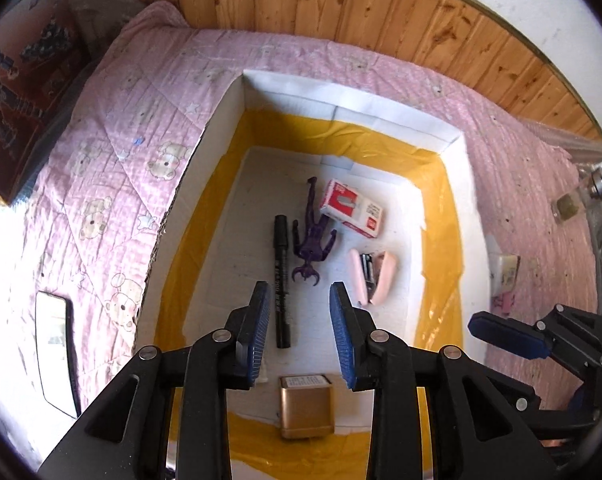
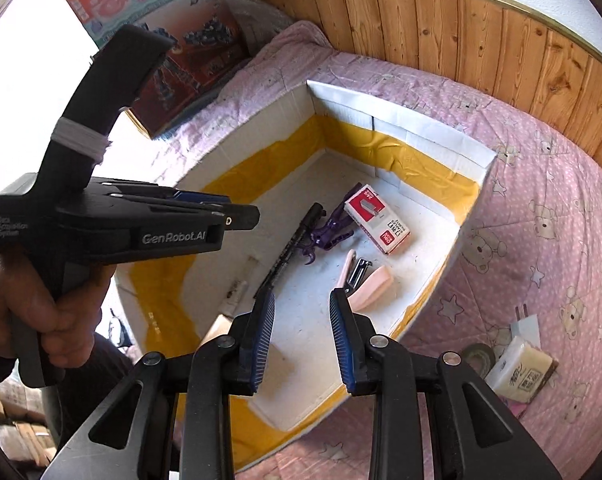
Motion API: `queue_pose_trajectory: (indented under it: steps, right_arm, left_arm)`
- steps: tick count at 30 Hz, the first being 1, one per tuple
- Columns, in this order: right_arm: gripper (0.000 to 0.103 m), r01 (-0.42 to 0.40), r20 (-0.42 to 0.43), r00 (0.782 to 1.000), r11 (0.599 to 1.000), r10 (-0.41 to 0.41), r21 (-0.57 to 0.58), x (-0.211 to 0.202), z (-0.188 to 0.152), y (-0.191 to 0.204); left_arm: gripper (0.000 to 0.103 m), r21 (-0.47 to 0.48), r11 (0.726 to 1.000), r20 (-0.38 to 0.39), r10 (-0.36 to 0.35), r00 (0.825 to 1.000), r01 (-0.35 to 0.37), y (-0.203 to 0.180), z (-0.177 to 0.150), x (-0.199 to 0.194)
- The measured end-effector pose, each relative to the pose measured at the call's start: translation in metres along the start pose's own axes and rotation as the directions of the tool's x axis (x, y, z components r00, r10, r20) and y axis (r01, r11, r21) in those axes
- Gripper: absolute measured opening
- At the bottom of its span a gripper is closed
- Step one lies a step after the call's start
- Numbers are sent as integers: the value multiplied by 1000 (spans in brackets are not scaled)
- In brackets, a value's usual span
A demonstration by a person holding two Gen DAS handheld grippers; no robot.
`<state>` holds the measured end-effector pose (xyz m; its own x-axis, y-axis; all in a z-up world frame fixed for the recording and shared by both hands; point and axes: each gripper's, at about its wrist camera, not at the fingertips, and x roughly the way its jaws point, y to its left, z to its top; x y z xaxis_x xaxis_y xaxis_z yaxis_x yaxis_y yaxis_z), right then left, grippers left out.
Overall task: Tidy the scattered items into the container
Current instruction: 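Withdraw both tools from the box toward the tissue pack and clips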
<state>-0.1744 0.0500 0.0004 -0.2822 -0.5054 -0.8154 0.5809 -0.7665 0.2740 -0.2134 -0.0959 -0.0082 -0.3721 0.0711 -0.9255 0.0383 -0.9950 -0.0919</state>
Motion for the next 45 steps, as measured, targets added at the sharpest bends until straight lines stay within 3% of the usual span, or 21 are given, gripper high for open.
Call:
queue_pose_trajectory:
  steps: [5,10,16,25,34,37,41,45]
  right_arm:
    - [37,-36,139,990,999,31,36,-41,-28,0]
    - [37,-77,256,965,993,51,93,-77,-64,-13]
    - [37,-92,322,946,975,23,201,-105,-105,-40]
    - [37,-61,284,957,924,-53,377,-99,-157,-95]
    - [43,2,206,971,861,-124,508,-72,-173,-156]
    - [50,51,165,973,851,-160,523,-63,-172,-173]
    - [58,109,128,971,850,-202,516,-44,-168,-186]
    - [58,156,121,964,874,-236,460,-23,-160,-190]
  left_arm:
    - [33,107,994,112,-22,994,10,-36,-29,-42]
    - [34,181,983,233,-45,972,3,-74,-65,-78]
    - [34,210,968,255,-189,948,136,-110,-98,-93]
    - [40,239,936,166,-303,938,260,-168,-104,-65]
    - [41,198,936,85,-313,946,292,-195,-85,-13]
    - [42,177,938,60,-311,948,297,-201,-76,9]
    - [44,182,945,57,-285,957,271,-215,-58,36]
    - [44,176,955,74,-255,964,239,-227,-37,65]
